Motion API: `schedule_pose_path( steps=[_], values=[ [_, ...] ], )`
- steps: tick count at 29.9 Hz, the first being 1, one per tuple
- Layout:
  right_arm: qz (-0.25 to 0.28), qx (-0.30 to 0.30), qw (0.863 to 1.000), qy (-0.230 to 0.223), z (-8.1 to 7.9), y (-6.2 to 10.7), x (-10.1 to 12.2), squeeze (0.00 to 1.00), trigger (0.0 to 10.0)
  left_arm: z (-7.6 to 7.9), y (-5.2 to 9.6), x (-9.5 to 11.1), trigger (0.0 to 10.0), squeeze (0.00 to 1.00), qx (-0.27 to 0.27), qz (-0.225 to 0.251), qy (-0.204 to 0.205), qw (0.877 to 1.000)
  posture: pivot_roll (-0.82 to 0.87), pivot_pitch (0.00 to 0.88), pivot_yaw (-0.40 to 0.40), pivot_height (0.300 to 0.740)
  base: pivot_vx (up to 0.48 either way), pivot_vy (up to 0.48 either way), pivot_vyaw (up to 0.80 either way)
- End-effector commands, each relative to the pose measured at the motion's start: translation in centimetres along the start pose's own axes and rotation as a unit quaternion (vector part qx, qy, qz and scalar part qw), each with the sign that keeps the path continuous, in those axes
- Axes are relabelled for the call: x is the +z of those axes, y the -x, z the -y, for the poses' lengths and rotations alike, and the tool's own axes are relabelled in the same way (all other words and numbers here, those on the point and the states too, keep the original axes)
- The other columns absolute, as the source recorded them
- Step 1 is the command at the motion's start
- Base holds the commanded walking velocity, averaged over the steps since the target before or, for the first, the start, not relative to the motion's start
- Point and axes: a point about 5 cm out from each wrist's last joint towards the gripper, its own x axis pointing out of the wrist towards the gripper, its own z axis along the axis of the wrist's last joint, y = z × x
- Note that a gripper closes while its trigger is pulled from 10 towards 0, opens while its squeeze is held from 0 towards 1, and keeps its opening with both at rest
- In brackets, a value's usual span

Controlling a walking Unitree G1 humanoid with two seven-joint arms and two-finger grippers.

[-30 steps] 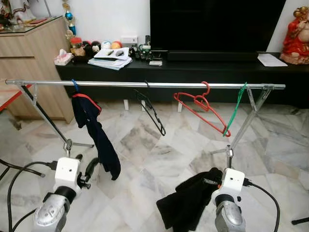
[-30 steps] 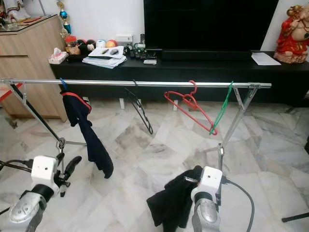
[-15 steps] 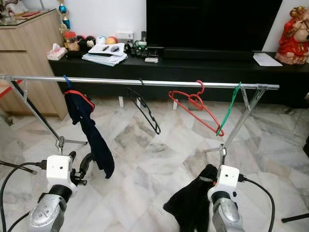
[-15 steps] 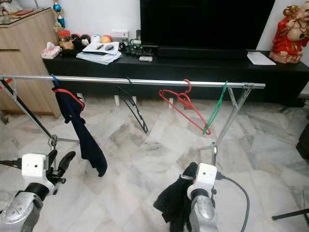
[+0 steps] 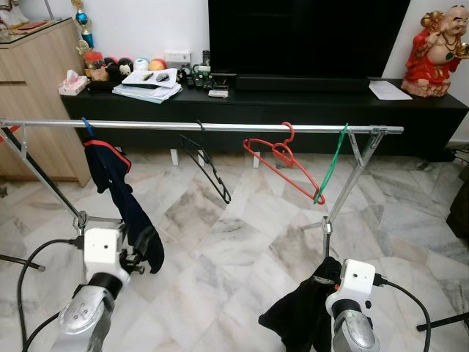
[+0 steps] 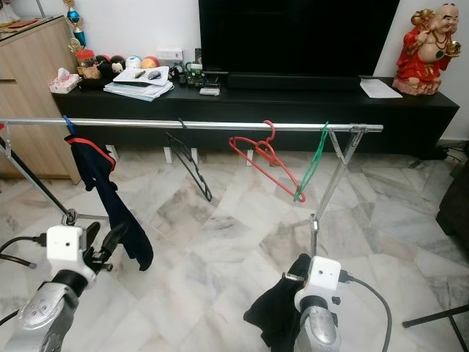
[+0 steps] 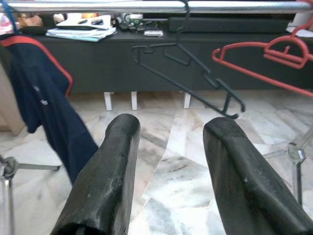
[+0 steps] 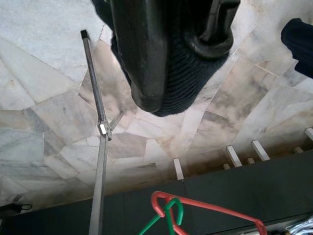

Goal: Hang hanger

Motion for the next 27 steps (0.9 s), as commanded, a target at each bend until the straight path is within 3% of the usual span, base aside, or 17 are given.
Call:
schedule_pose_path(
  steps=[1, 7, 12, 18, 24, 27],
  values=[
    [0.024, 0.001, 1.000, 0.000, 0.0, -0.2, 0.9, 0.00, 10.0, -0.1, 0.2, -0.1, 10.0, 0.00, 0.006, -0.001, 0.006, 1.000, 0.07, 0.000, 0.005, 0.740, 0.000, 0.000, 0.00],
    [0.023, 0.019, 1.000, 0.008, -0.3, 0.0, 0.7, 0.00, 10.0, -0.7, 1.3, -0.3, 10.0, 0.00, 0.024, -0.004, 0.005, 1.000, 0.08, 0.000, -0.038, 0.740, 0.000, 0.000, 0.00],
    [0.024, 0.027, 0.999, 0.015, -0.3, -0.1, 1.0, 0.00, 10.0, -0.4, 1.5, -0.4, 10.0, 0.00, 0.028, -0.004, 0.011, 1.000, 0.08, 0.000, -0.026, 0.740, 0.000, 0.000, 0.00],
    [0.034, -0.002, 0.999, 0.002, 0.4, -0.2, 1.3, 0.00, 10.0, 0.7, 0.9, -0.8, 10.0, 0.00, -0.008, -0.016, 0.009, 1.000, 0.04, 0.000, 0.035, 0.740, 0.000, 0.000, 0.00],
    [0.022, 0.004, 1.000, -0.001, 0.0, 0.4, 0.4, 0.00, 10.0, 0.5, 0.0, -0.2, 10.0, 0.00, -0.008, -0.008, 0.008, 1.000, 0.05, 0.000, 0.009, 0.740, 0.000, 0.000, 0.00],
    [-0.012, 0.013, 1.000, 0.008, 0.2, 0.8, -0.9, 0.00, 10.0, 0.7, -0.1, -0.1, 10.0, 0.00, -0.013, -0.004, 0.003, 1.000, 0.05, 0.000, 0.006, 0.740, 0.000, 0.000, 0.00]
  ],
)
